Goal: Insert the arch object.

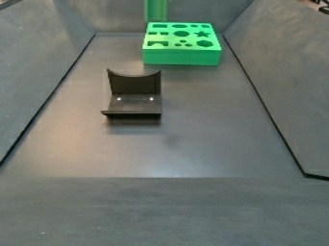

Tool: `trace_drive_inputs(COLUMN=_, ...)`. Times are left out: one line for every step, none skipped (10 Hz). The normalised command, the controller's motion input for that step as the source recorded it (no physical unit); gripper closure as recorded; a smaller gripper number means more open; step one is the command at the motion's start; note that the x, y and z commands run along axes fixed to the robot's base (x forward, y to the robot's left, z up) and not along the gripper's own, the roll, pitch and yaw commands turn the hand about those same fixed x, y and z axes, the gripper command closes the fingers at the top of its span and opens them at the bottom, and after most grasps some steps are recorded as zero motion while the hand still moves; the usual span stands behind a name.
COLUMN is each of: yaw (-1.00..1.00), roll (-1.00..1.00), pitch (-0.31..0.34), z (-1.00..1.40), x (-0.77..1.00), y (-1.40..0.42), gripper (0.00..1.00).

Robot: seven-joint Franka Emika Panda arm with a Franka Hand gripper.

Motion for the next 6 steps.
trace_drive_inputs(yaw=-0.03, roll=0.0, pitch=-0.074, z=-1.0, x=0.03, y=0.0, gripper=1.0)
trace_drive_inputs(yaw=-0.02, roll=0.0, pitch=-0.12, z=-0.8, x=-0.06, y=0.0, gripper=1.0)
trace_drive_inputs(yaw=0.0, roll=-0.2, pitch=-0.14, z=-0.22, x=-0.01, y=0.04, gripper=1.0)
trace_drive_inputs(yaw=0.08, roll=-0.04, pitch=-0.104, z=-0.49, x=-0.05, y=0.0, gripper=1.0)
trace_drive_inputs(yaw=0.08, roll=-0.13, pitch=-0.156, z=-0.41, x=-0.06, y=0.0, gripper=1.0)
trace_drive_inputs(yaw=0.13, roll=-0.07, pitch=-0.119, z=-0.23, x=-0.07, y=0.0, gripper=1.0)
